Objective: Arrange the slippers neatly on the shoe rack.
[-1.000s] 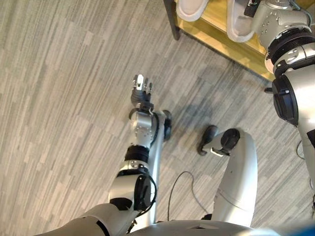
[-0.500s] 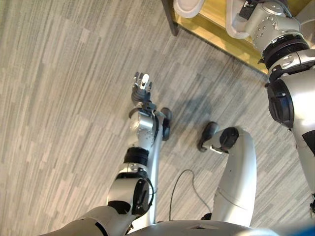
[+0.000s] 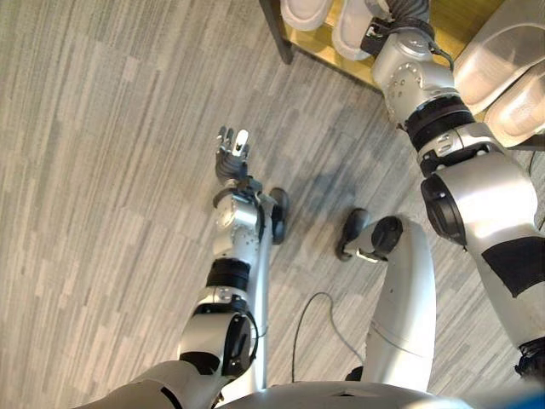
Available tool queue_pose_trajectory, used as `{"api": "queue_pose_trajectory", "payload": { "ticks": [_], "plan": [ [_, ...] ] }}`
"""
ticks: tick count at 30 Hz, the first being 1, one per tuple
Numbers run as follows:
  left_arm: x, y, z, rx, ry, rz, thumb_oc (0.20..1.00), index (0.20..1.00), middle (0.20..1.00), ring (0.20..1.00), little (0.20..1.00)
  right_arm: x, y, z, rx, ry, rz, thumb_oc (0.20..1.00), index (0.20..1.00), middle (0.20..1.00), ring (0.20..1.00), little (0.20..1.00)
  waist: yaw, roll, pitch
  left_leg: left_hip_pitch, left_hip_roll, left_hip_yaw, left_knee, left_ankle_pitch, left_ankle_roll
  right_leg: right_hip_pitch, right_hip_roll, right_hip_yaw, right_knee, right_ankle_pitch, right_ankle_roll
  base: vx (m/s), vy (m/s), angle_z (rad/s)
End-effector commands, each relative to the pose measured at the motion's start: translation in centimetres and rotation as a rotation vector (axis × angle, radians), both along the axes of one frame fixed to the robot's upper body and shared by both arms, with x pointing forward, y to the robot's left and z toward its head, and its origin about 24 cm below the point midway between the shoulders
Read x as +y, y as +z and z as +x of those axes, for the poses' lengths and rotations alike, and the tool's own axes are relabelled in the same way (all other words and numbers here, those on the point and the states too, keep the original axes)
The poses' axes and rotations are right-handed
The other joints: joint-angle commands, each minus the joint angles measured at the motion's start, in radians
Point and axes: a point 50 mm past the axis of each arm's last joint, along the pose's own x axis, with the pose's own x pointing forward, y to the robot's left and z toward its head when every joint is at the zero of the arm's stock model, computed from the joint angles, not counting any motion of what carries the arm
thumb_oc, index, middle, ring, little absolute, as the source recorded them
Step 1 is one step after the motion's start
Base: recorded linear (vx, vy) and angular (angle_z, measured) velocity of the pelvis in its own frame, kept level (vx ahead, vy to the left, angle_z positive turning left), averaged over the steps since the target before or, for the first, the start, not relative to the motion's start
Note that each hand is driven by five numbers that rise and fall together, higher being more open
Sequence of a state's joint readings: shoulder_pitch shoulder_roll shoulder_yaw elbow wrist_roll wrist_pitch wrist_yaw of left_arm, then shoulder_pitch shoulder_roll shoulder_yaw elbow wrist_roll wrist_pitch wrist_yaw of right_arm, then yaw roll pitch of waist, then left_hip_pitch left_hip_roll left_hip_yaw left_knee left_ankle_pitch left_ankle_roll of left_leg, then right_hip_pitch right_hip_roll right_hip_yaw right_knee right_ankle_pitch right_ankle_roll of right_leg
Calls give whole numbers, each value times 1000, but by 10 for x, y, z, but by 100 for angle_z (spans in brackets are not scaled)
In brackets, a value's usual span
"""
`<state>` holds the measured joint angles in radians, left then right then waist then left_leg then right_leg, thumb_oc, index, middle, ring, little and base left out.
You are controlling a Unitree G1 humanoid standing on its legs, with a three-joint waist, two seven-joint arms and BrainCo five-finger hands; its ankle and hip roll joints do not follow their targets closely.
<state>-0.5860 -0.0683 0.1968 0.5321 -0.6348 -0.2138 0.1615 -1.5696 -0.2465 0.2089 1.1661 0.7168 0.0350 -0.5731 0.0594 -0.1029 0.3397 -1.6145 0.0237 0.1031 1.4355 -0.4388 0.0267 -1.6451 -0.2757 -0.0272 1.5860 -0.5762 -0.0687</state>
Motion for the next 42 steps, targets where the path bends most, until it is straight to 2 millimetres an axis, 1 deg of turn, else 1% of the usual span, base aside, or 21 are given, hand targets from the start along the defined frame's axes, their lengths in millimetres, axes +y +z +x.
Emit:
{"api": "queue_pose_trajectory", "payload": {
  "ticks": [1,5,7,10,12,13,15,24,28,34,38,39,42],
  "plan": [
    [-4,-59,-34,167,43,3,1000,1000,1000,1000,1000,11,21,-5,-74,45,22,1000,1000,1000,1000,1000,-13,6,68,44,44,-20,4,-98,-45,83,19,38,15,-1,43,0,0,0],
    [-5,-62,-36,182,38,33,1000,1000,1000,1000,1000,4,24,-5,-72,27,36,1000,1000,1000,1000,1000,-6,10,70,44,38,-19,-2,-93,-44,84,19,37,16,-1,41,0,0,0],
    [-6,-64,-38,188,39,50,1000,1000,1000,1000,1000,-14,34,-5,-78,-42,44,1000,1000,1000,1000,1000,-2,14,69,44,38,-17,-4,-91,-41,80,19,38,19,0,40,0,0,0],
    [-5,-63,-39,187,38,105,1000,1000,1000,1000,1000,-33,41,-6,-78,-88,44,1000,1000,1000,1000,1000,9,18,69,44,32,-17,-5,-88,-39,78,18,41,23,-2,42,0,0,0],
    [-4,-64,-39,189,38,125,1000,1000,1000,1000,1000,-36,43,-6,-78,-82,34,1000,1000,1000,1000,1000,13,19,70,44,32,-17,-3,-87,-39,79,17,41,26,-3,42,0,0,0],
    [-2,-65,-41,188,40,155,1000,1000,1000,1000,1000,-44,45,-7,-71,-97,-3,1000,1000,1000,1000,1000,18,20,69,44,28,-16,1,-86,-38,79,16,43,31,-3,42,0,0,0],
    [-1,-65,-41,190,43,163,1000,1000,1000,1000,1000,-48,45,-6,-57,-88,-22,1000,1000,1000,1000,1000,22,21,70,44,27,-14,4,-86,-37,77,15,45,36,-5,42,0,0,0],
    [-3,-75,-47,218,31,195,1000,1000,1000,1000,1000,-47,48,-6,1,-28,-167,1000,1000,1000,1000,1000,38,18,63,44,16,-16,-13,-75,-30,78,6,47,32,-9,48,0,0,0],
    [-2,-78,-50,223,35,205,1000,1000,1000,1000,1000,-51,49,-7,22,-53,-213,1000,1000,1000,1000,1000,50,21,61,44,5,-16,-18,-68,-22,79,-4,47,32,-11,52,4,5,2],
    [1,-81,-52,231,31,242,1000,1000,1000,1000,1000,-58,56,-10,6,-88,-220,1000,1000,1000,1000,1000,64,25,52,44,-9,-17,-33,-56,-14,85,-20,47,28,-13,57,10,8,10],
    [1,-83,-52,237,25,252,1000,1000,1000,1000,1000,-62,58,-11,4,-102,-225,1000,1000,1000,1000,1000,67,25,45,44,-16,-17,-50,-48,-11,87,-27,45,18,-12,61,-1,10,9],
    [1,-85,-54,244,13,295,1000,1000,1000,1000,1000,-64,58,-11,1,-100,-203,1000,1000,1000,1000,1000,72,28,32,44,-23,-17,-69,-41,-8,85,-32,42,9,-13,64,0,12,7],
    [0,-88,-57,250,4,329,1000,1000,1000,1000,1000,-66,56,-11,-3,-99,-196,1000,1000,1000,1000,1000,77,27,20,44,-28,-21,-83,-37,-9,86,-35,36,2,-14,63,7,12,8]
  ]
}}
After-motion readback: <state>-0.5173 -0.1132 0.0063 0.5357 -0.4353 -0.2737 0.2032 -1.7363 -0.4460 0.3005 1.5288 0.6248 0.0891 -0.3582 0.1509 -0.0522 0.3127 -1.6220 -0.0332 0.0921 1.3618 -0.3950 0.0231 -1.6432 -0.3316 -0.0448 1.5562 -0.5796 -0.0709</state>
